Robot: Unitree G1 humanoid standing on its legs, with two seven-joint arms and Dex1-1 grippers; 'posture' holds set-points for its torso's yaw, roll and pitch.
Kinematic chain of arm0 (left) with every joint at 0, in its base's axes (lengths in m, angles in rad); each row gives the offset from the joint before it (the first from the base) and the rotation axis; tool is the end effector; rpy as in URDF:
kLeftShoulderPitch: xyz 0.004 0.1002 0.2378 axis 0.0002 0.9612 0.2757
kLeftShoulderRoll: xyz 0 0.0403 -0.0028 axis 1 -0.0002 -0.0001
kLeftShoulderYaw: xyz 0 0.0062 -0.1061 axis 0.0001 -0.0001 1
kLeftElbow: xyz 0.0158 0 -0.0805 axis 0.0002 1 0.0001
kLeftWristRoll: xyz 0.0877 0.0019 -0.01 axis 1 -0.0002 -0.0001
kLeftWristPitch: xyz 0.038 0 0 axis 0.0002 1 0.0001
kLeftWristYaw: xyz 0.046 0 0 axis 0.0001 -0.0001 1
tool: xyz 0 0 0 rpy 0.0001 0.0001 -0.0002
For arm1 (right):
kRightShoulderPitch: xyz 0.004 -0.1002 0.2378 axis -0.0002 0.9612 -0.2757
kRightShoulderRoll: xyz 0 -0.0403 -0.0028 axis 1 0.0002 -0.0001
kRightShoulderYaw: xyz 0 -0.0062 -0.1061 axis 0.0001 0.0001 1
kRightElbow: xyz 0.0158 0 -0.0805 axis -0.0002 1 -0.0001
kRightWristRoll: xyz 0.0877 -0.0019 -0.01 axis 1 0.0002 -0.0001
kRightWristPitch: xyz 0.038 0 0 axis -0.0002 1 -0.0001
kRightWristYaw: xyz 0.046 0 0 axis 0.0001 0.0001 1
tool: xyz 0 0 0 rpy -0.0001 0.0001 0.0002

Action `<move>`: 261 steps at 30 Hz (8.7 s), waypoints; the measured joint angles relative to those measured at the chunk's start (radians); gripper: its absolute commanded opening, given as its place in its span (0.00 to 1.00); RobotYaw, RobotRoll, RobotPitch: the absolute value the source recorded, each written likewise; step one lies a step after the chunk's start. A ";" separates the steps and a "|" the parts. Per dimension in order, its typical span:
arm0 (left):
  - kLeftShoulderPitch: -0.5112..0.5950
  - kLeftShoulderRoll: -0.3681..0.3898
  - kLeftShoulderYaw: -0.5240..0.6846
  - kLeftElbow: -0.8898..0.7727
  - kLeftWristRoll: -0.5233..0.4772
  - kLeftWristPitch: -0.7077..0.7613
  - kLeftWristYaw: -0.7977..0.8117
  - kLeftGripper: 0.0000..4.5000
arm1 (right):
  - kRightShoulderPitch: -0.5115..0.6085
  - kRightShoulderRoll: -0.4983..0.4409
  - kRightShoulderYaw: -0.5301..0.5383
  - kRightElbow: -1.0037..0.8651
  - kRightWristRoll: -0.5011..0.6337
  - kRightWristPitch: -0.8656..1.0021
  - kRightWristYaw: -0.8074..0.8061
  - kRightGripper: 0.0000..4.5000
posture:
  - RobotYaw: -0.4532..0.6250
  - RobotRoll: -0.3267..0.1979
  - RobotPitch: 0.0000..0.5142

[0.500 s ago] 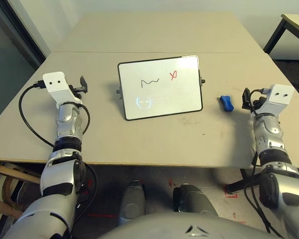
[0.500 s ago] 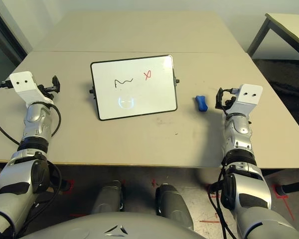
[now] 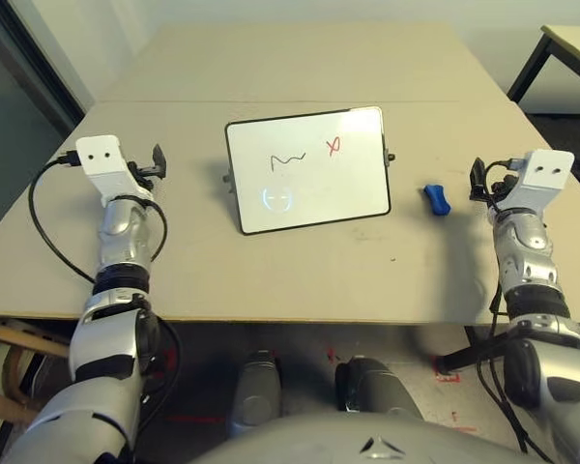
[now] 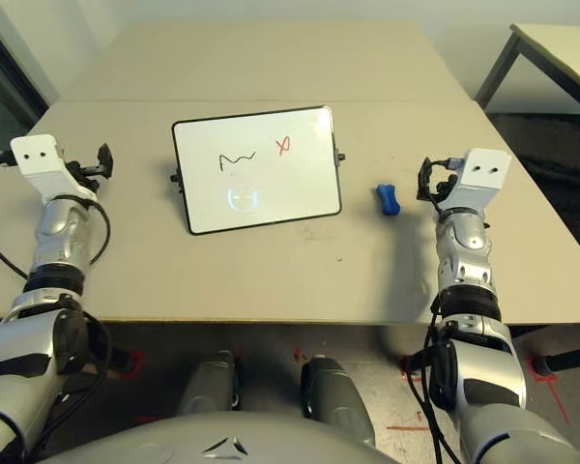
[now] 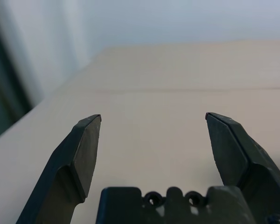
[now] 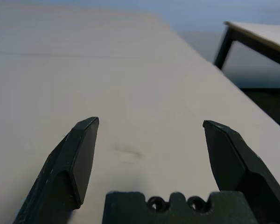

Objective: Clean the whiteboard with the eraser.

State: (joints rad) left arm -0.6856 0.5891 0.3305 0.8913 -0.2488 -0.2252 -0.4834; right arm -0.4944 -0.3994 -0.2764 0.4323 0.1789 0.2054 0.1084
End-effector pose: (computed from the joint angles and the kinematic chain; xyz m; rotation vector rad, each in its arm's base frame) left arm 0.2845 0.3208 0.1331 0.1101 -0.1692 -0.0127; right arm 0.2753 -0.2647 0.1047 -0.0510 0.0624 -0.1732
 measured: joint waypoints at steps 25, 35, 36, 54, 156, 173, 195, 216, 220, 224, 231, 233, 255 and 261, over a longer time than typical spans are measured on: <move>0.078 0.306 -0.191 -0.429 -0.170 0.670 -1.012 1.00 | -0.136 -0.087 0.185 -0.111 0.016 0.793 0.144 0.99 | 0.65 0.62 0.08; 0.111 0.312 -0.191 -0.490 -0.183 0.701 -1.012 1.00 | -0.136 -0.060 0.185 -0.041 0.004 0.754 0.172 0.31 | 0.67 0.62 0.08; 0.111 0.312 -0.191 -0.490 -0.183 0.701 -1.012 1.00 | -0.136 -0.061 0.185 -0.041 0.003 0.754 0.174 0.22 | 0.67 0.62 0.08; 0.073 0.292 -0.198 -0.479 -0.183 0.675 -1.006 1.00 | -0.117 -0.209 0.484 -0.423 -0.159 0.508 0.375 0.08 | 0.63 0.62 0.08; 0.070 0.261 -0.234 -0.512 -0.183 0.676 -0.984 1.00 | -0.470 0.060 0.774 0.066 -0.752 0.001 0.519 0.08 | 0.66 0.62 0.07; 0.032 0.248 -0.256 -0.482 -0.181 0.669 -0.989 1.00 | -0.391 -0.092 0.732 -0.010 -0.752 0.048 0.551 0.08 | 0.63 0.62 0.07; 0.104 0.266 -0.234 -0.522 -0.187 0.679 -0.985 1.00 | -0.462 0.060 0.735 0.055 -0.755 0.039 0.513 0.08 | 0.68 0.62 0.06; 0.157 0.297 -0.224 -0.530 -0.187 0.689 -0.990 1.00 | -0.312 0.063 0.755 -0.212 -0.759 0.138 0.614 0.08 | 0.67 0.62 0.07; 0.164 0.298 -0.221 -0.539 -0.188 0.692 -0.989 1.00 | -0.328 0.078 0.775 -0.155 -0.777 0.107 0.580 0.08 | 0.68 0.62 0.06; 0.173 0.298 -0.216 -0.565 -0.197 0.699 -0.988 1.00 | -0.361 0.109 0.786 -0.102 -0.791 0.077 0.550 0.08 | 0.69 0.62 0.06; 0.188 0.298 -0.212 -0.573 -0.200 0.704 -0.982 1.00 | -0.405 0.176 0.817 -0.037 -0.810 0.041 0.519 0.08 | 0.69 0.62 0.06; 0.188 0.298 -0.211 -0.575 -0.201 0.705 -0.978 1.00 | -0.410 0.189 0.823 -0.029 -0.811 0.033 0.516 0.08 | 0.69 0.62 0.06; 0.171 0.296 -0.214 -0.574 -0.201 0.710 -0.971 1.00 | -0.421 0.067 0.812 -0.054 -0.809 0.033 0.538 0.08 | 0.66 0.62 0.07; 0.147 0.292 -0.222 -0.563 -0.201 0.705 -0.972 1.00 | -0.404 0.053 0.811 -0.080 -0.809 0.045 0.541 0.08 | 0.66 0.62 0.07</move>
State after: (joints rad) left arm -0.5385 0.8814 0.1089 0.3278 -0.4498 0.4801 -1.4550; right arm -0.8985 -0.3462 0.5341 0.3526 -0.6305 0.2506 0.6494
